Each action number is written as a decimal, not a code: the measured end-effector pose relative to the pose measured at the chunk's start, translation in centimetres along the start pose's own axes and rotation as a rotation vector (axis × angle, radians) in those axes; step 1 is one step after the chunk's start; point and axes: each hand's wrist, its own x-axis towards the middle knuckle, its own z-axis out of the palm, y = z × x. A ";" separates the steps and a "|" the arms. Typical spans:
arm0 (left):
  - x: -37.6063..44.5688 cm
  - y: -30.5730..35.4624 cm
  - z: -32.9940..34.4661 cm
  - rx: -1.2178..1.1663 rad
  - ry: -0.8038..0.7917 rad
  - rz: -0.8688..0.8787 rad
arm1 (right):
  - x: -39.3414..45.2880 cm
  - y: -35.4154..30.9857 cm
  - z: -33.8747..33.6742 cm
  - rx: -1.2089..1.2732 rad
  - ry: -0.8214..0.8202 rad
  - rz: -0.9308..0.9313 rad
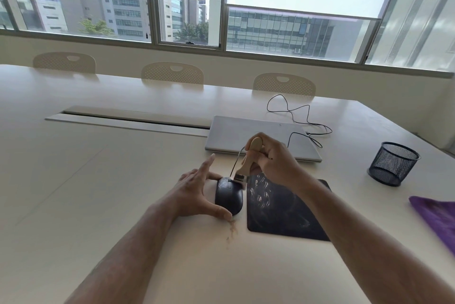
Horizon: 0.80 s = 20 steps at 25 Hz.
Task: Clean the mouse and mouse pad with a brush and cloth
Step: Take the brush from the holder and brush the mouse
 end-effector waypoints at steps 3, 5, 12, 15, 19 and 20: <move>0.1 0.0 0.0 -0.001 -0.006 -0.011 | 0.5 -0.9 -0.8 0.174 0.116 0.097; 0.0 0.1 0.0 -0.005 -0.004 -0.011 | 0.7 -1.0 -0.3 0.115 0.325 0.096; -0.1 0.4 0.0 -0.010 0.008 -0.013 | 1.7 0.2 2.8 -0.204 0.481 0.121; -0.1 0.3 0.0 -0.006 0.009 -0.015 | 2.2 0.0 3.3 -0.146 0.464 0.182; 0.0 0.2 0.1 0.002 0.000 -0.015 | 2.6 -0.6 3.5 -0.149 0.393 0.230; 0.0 0.1 0.1 0.000 -0.003 -0.017 | 2.6 -0.8 3.5 -0.163 0.379 0.235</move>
